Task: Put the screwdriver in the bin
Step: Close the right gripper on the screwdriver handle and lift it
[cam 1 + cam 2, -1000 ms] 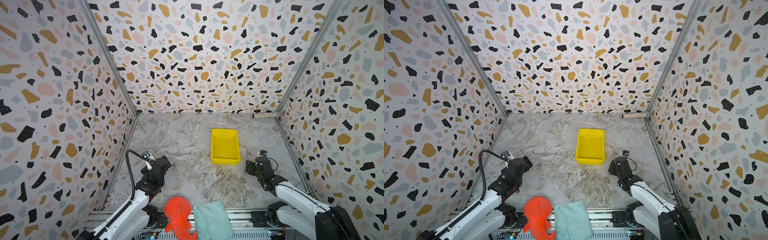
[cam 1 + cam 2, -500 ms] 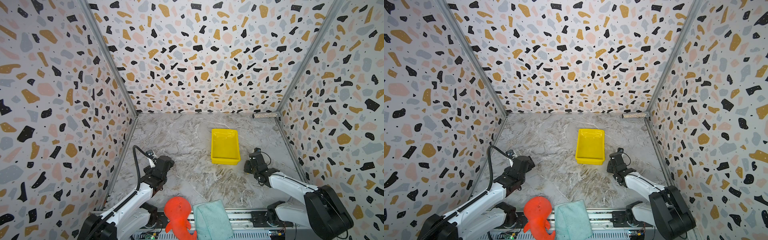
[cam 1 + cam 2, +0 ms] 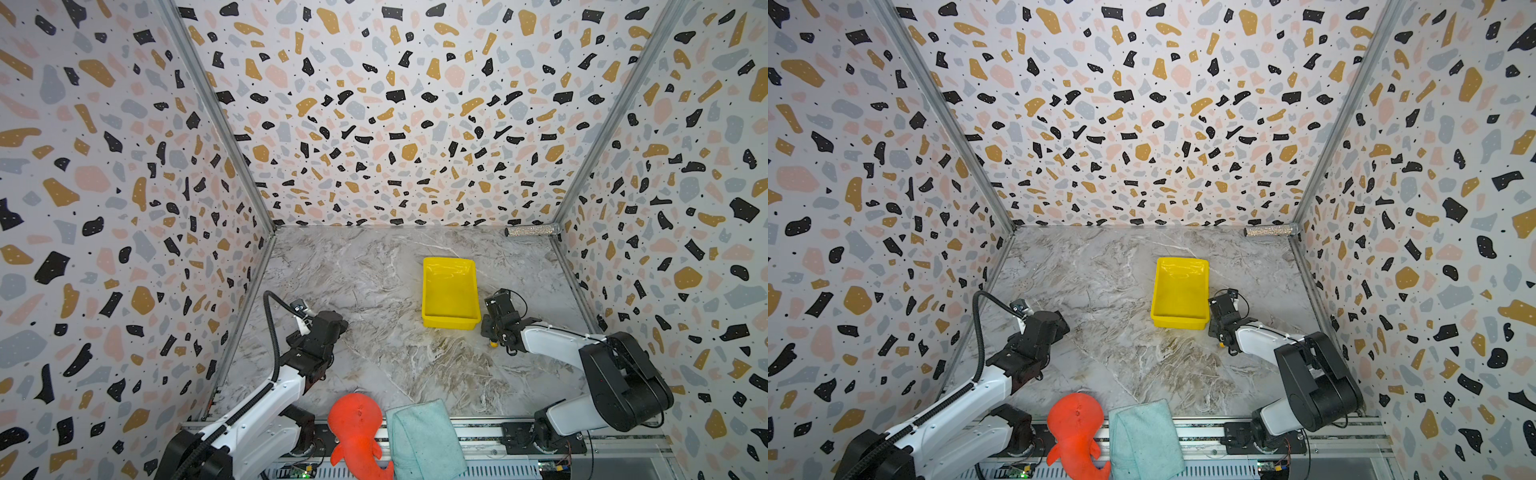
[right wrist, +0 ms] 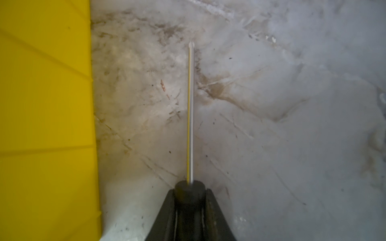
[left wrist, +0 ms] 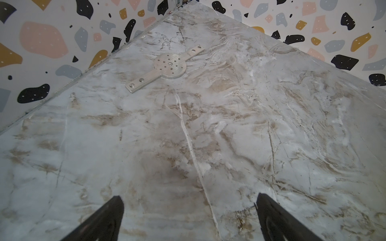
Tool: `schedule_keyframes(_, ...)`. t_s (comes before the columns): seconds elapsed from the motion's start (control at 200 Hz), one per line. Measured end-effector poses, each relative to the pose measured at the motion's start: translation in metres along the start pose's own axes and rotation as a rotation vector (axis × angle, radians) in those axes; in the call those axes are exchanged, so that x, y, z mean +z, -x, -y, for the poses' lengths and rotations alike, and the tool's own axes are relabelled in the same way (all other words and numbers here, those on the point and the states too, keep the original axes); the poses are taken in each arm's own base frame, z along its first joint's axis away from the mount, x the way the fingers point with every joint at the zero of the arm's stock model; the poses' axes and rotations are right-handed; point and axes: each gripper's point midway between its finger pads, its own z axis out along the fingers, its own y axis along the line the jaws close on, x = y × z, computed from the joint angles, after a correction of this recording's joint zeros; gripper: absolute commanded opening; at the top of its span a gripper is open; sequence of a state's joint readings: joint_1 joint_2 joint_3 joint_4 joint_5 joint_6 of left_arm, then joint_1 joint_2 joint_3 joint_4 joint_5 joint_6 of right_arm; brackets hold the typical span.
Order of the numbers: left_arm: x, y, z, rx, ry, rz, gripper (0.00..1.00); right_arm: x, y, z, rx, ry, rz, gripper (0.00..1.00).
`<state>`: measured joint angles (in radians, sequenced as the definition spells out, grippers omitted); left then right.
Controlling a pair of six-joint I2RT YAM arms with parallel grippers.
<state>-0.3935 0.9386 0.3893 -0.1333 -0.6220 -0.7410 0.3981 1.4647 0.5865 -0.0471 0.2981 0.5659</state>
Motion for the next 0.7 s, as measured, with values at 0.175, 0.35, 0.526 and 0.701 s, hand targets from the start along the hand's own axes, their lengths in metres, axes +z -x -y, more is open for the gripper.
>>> schedule_keyframes(0.175, 0.002, -0.003, 0.000, 0.008, 0.005, -0.010, 1.00, -0.001, -0.001, 0.002, 0.004, -0.010, 0.001, 0.05)
schedule_keyframes(0.35, 0.004, -0.006, 0.001, 0.015, 0.003, -0.023, 1.00, -0.010, -0.005, 0.011, 0.017, -0.023, 0.013, 0.05)
schedule_keyframes(0.526, 0.007, -0.010, 0.008, 0.026, -0.026, -0.042, 1.00, -0.023, -0.003, 0.017, 0.044, -0.009, 0.064, 0.05)
schedule_keyframes(0.701, 0.011, -0.018, 0.014, 0.044, -0.048, -0.073, 1.00, -0.036, 0.001, 0.023, 0.073, 0.003, 0.118, 0.05)
